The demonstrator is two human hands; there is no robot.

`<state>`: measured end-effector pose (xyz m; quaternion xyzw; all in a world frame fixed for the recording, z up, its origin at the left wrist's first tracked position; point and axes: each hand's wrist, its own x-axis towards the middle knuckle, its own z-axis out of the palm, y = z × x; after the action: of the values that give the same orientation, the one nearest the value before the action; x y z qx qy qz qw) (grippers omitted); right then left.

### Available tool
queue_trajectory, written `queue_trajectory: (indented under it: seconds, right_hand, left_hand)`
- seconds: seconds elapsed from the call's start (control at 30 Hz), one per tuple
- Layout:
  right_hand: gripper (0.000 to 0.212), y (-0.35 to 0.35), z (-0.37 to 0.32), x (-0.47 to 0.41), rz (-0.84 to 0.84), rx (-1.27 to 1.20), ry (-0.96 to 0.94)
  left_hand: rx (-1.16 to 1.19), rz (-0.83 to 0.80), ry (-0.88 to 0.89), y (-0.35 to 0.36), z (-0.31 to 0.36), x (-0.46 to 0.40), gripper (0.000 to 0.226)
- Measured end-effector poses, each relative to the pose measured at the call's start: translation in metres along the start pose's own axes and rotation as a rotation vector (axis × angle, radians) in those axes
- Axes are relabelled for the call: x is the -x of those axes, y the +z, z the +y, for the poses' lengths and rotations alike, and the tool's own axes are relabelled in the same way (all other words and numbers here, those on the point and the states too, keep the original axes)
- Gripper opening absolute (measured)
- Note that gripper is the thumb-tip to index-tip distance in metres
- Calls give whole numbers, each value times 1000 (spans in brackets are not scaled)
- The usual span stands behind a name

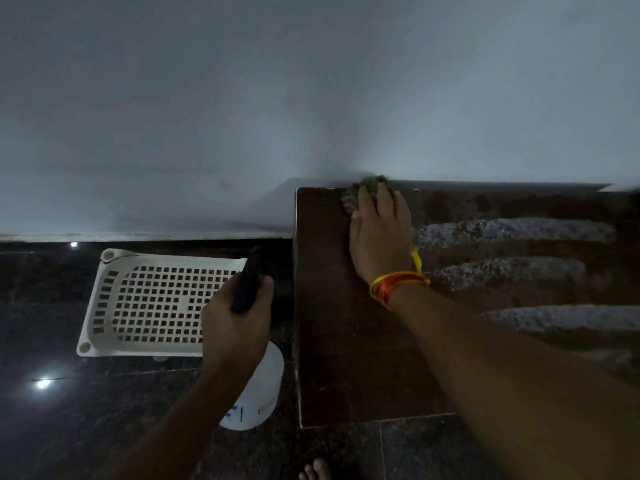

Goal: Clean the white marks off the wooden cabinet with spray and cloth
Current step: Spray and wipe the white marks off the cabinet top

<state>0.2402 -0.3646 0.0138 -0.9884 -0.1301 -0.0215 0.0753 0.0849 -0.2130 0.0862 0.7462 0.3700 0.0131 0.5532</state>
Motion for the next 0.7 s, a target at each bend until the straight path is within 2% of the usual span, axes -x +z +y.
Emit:
queue_trajectory:
  seconds: [0.07,0.17,0.37,0.7]
  right_hand:
    - [59,0,9,-12,-28,6,60]
    - [58,-2,8,-8,-31,-22,47]
    - [47,-16,7,62,-25,-61,10]
    - [58,-12,17,29,-107,-26,-17]
  left_hand:
    - [-9,-2,-2,3,0,1,19]
    - [-4,-3,-30,5,2,5,19]
    - [-29,24,-25,4,12,15,23]
    - [-21,65,-54,6,6,51,23]
